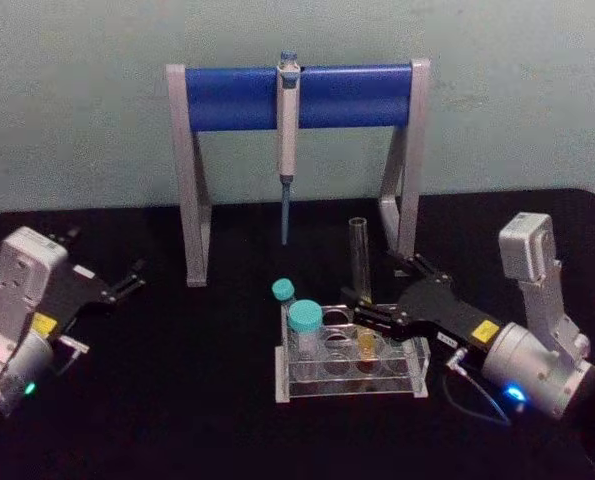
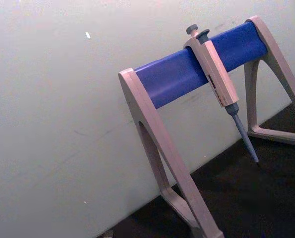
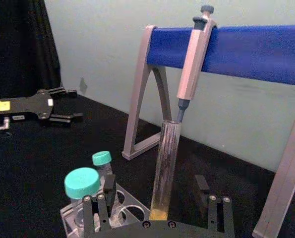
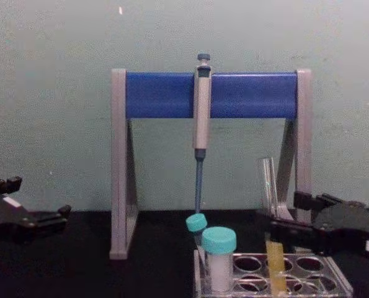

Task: Pick up the test tube from the test tube rack, shake it, then place it back into the test tube rack.

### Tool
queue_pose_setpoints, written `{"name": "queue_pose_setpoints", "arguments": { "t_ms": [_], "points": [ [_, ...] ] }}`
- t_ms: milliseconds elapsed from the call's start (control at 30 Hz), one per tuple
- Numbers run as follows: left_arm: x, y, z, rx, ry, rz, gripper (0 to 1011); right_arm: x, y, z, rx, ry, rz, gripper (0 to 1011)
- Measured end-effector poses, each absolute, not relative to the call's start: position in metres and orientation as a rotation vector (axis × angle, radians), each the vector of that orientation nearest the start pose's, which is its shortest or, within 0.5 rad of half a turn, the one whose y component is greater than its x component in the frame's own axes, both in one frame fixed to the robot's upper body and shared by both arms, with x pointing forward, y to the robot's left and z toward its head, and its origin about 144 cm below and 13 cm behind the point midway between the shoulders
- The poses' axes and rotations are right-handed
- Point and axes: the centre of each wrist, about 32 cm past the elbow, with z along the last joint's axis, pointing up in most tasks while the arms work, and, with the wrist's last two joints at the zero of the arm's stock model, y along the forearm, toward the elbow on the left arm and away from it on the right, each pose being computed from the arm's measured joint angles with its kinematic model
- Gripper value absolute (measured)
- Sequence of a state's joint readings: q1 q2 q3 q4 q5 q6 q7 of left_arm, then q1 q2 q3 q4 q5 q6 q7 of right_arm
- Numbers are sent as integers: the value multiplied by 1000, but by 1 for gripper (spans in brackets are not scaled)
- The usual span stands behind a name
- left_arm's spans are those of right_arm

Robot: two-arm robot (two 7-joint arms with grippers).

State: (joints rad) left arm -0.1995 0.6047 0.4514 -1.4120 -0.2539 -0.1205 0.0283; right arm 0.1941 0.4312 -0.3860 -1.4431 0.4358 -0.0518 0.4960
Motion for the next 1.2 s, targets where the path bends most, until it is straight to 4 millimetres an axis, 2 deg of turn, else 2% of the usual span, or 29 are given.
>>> {"name": "queue_pose_setpoints", "arguments": {
  "t_ms": [267, 433, 633, 833, 1200],
  "points": [
    [489, 310, 1140, 304, -285, 1248, 1010, 472, -271, 1154, -39, -24, -807, 1000],
    [489, 310, 1140, 304, -285, 1248, 1009, 440, -281, 1155, -18, -67, -960, 1000],
    [489, 310, 1140, 304, -285, 1248, 1010, 417, -281, 1143, -50, -119, -1134, 1000],
    [489, 310, 1140, 304, -285, 1248, 1010, 412, -279, 1125, -85, -97, -1235, 1000],
    [489, 310, 1140, 304, -285, 1248, 1010, 421, -276, 1096, -150, -17, -1284, 1000]
  ]
}}
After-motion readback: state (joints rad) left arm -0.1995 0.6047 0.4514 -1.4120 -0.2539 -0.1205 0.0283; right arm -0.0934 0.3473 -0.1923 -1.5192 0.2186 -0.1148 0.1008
